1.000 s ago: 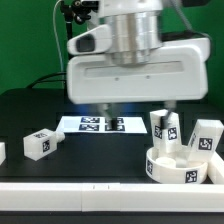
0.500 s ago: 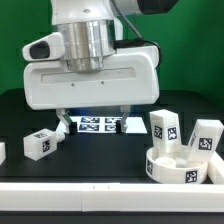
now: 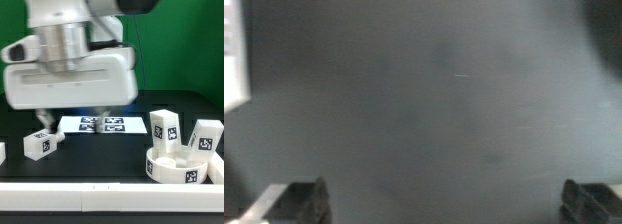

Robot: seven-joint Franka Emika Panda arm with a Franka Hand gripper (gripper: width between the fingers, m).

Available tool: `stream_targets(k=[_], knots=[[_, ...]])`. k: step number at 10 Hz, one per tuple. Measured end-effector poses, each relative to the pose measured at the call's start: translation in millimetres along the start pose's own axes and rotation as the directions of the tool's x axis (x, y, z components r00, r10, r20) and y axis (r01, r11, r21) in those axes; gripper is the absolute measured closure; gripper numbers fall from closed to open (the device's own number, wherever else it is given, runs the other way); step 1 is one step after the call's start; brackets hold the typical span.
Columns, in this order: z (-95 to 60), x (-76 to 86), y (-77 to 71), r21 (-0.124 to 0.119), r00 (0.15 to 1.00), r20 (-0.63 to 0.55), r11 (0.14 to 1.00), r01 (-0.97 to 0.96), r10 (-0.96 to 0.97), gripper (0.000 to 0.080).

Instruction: Assemble stool

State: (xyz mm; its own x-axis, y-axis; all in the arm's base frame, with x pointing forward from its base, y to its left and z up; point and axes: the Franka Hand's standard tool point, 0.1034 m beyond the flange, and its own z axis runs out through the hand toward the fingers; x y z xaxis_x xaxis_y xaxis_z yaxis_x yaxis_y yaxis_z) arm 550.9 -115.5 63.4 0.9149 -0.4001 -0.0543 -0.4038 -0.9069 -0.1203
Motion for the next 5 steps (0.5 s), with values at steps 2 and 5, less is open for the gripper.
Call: stream_targets(k=[2, 5], knots=[[-8.5, 9.0, 24.6, -0.010, 0.999, -0.014, 0.999, 0.034, -0.035, 0.0150], [-10.2, 11.6, 31.3, -0.015, 0.999, -0.025, 0.999, 0.040, -0.041, 0.0150]])
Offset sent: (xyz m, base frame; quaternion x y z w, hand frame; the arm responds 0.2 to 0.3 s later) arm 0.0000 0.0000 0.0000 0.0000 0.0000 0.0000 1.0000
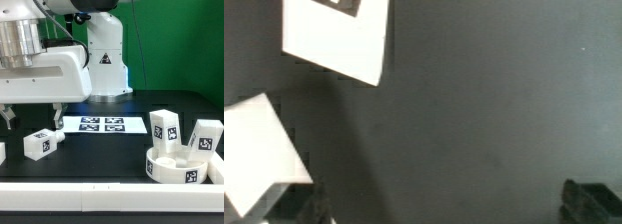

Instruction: Assemble stool

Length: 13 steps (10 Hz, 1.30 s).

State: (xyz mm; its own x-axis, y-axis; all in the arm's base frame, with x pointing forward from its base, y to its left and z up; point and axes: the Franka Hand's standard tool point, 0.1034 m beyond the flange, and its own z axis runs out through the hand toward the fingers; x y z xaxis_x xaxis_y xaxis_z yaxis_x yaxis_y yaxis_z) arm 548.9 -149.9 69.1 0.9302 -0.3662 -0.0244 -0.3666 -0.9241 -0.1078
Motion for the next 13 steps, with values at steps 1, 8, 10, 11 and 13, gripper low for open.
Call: stream_targets(k=[1, 8, 10, 11, 13], knots=[[0.0, 0.0, 0.3, 0.000, 1.000, 0.000, 1.000, -0.001, 0.001, 0.0150], [27.3, -22.9, 26.9, -0.006, 0.977, 0.140, 0.987, -0.163, 0.162, 0.0150], [24.5, -24.9, 26.0, 0.020, 0.942, 0.300, 0.986, -0.165, 0.151, 0.0150], [25.1, -25.5, 26.0, 0.027, 0.923, 0.356, 0.986, -0.167, 0.147, 0.0150], [24.3, -28.0, 28.7, 0.040, 0.862, 0.491, 0.985, -0.168, 0.127, 0.0150]])
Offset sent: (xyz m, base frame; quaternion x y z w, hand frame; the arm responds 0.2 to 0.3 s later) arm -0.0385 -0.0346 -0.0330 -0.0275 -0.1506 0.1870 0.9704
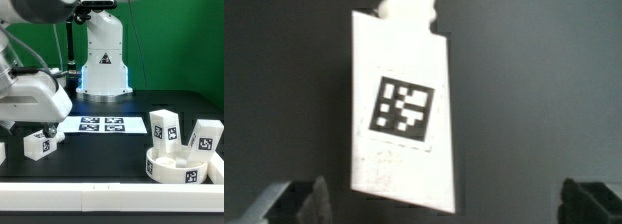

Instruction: Assemble stool

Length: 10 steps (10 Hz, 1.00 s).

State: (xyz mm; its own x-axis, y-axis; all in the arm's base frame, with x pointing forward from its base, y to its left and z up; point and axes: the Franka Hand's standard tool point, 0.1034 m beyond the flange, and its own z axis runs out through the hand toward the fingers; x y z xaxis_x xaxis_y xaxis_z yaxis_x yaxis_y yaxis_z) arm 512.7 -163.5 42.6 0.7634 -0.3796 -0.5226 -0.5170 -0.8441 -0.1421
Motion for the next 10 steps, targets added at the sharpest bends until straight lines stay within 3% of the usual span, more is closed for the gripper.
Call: stream_targets(k=[4, 6, 9, 10], knots=[[8.2, -8.9, 5.6, 0.021, 0.964, 0.264, 1.000, -0.019, 0.013, 0.0150], [19.6, -14.4, 8.1, -0.027, 0.931, 0.353, 0.996, -0.085, 0.089, 0.0150], [19.2, -12.2, 9.0, -0.024, 0.935, 0.344, 0.996, -0.081, 0.085, 0.0150], [18.7, -8.6, 10.6, -0.037, 0.938, 0.327, 0.993, -0.108, 0.114, 0.0150]])
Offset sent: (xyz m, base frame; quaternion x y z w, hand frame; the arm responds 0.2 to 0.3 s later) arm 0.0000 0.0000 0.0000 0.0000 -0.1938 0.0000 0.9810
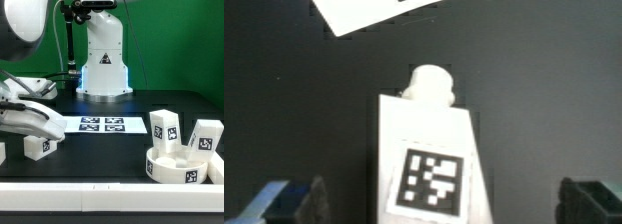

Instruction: Assemble stool

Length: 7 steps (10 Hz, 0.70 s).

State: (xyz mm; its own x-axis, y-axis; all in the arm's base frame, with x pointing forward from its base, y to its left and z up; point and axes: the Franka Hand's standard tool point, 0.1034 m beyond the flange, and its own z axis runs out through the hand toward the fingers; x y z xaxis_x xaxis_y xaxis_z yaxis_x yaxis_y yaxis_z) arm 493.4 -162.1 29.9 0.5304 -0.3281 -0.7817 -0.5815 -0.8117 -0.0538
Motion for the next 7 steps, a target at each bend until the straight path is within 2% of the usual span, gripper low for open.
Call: stream_targets(k=[7], knots=[[9.8, 15.6, 3.5, -0.013, 0.998, -0.050, 0.999, -0.035, 0.034, 0.0150]])
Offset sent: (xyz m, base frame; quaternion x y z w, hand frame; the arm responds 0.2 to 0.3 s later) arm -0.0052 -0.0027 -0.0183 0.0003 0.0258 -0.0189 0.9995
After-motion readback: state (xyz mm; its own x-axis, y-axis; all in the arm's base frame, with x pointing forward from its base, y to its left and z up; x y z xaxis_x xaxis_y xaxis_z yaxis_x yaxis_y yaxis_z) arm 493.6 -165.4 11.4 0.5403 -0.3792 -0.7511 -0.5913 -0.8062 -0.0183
